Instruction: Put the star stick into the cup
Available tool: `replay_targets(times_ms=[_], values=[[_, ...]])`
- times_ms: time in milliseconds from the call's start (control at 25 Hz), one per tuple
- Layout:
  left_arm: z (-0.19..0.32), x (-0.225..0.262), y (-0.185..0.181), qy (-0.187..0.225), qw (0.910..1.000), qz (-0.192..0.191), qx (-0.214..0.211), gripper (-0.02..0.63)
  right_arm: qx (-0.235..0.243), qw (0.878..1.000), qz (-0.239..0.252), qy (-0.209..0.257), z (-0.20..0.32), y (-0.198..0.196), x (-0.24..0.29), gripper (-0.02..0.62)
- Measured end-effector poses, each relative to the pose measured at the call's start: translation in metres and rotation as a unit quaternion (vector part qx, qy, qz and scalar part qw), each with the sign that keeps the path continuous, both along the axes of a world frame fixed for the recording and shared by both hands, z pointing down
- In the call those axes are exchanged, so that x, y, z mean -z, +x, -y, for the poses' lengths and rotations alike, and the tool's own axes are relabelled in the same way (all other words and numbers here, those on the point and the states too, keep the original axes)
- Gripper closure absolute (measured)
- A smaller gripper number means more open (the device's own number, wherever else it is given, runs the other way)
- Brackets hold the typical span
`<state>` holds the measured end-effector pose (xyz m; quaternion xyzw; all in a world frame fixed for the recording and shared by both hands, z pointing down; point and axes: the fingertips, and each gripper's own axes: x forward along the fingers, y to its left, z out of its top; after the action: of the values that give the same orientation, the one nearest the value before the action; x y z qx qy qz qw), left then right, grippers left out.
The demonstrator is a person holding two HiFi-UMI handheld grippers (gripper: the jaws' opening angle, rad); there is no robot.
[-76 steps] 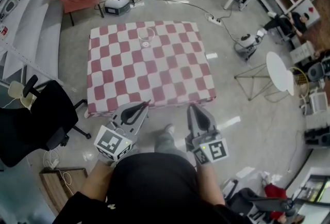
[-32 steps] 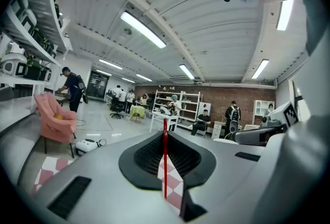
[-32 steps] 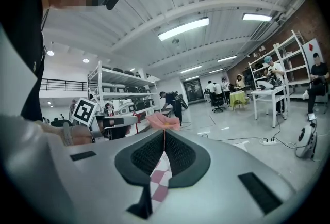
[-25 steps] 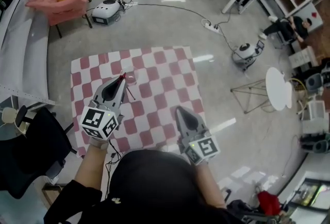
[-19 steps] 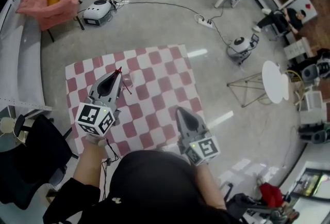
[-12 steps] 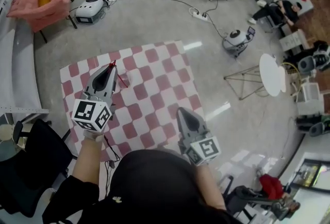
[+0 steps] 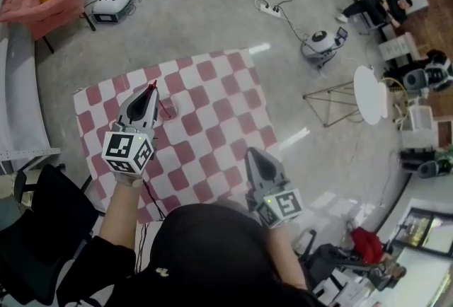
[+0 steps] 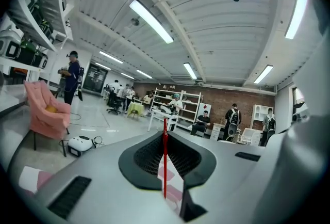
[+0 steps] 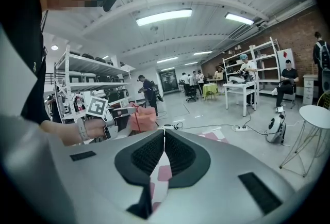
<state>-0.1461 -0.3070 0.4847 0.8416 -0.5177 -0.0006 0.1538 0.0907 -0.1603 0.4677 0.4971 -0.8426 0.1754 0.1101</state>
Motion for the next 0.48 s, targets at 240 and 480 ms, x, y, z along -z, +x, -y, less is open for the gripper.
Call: replay_targets(times_ms=[240,480], values=[[0.006,-0.034,0.005,-0.014,0.9997,0.013,-0.017,0.551,-0.012,1.000,-0.012,-0.017,-0.001,0.001,-0.014,0.575],[0.005,-0.061,0.007,-0.032,0.9990,0.019,-0.027,0.549,-0.016,0.999,-0.013,-0.030,-0.003,-0.003,-0.020,0.575]])
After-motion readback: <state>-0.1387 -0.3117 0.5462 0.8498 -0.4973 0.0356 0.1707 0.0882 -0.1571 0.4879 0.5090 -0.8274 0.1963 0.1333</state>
